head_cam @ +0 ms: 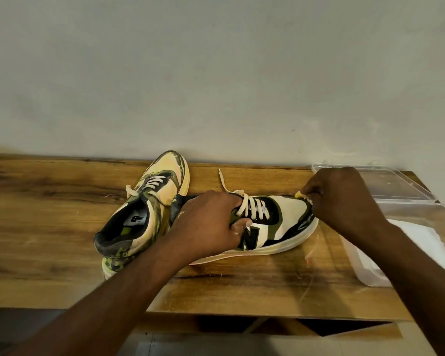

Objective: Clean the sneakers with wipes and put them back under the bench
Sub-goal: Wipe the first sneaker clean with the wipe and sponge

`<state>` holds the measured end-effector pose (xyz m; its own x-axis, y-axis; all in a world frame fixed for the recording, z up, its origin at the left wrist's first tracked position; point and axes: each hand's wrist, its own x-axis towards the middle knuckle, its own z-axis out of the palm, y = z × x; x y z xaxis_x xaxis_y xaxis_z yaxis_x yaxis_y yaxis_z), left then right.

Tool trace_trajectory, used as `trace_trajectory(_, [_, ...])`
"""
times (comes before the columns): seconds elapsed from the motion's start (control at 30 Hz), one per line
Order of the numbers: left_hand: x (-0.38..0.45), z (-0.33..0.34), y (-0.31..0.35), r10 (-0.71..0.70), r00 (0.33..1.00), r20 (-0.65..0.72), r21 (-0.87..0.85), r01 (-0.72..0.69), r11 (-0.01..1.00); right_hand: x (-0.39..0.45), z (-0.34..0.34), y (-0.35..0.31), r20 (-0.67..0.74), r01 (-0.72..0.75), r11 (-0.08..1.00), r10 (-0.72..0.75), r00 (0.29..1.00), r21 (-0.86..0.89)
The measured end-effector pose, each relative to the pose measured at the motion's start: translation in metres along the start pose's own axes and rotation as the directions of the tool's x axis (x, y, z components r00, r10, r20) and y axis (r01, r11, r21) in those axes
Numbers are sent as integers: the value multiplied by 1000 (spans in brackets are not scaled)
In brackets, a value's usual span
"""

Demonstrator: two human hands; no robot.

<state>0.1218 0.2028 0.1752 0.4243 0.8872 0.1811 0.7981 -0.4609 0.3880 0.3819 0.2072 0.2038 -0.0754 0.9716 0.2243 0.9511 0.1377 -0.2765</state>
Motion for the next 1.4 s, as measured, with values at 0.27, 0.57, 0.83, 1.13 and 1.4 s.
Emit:
trace_trajectory(0.27, [0, 0, 0, -11, 1000, 16, 4, 11, 1000, -1, 6, -20, 101, 84, 978, -104, 989, 192])
trace_trajectory(0.57, [0, -1, 1, -8, 1000, 9, 22, 8, 1000, -1, 19, -21, -52, -28, 983, 38, 998, 179])
trace_trajectory(0.83, [-1, -3, 3, -4, 1000, 0, 1, 4, 1000, -2, -14, 4, 11, -89, 973, 89, 996, 212])
trace_trajectory(1.13, [4, -8, 0, -79, 992, 101, -184, 97, 978, -14, -17, 12, -98, -100, 940, 138, 986, 325])
trace_trajectory(1.4, [9, -22, 5, -96, 981, 169, -283, 142, 948, -15, -29, 15, -24, -149, 939, 164, 986, 309])
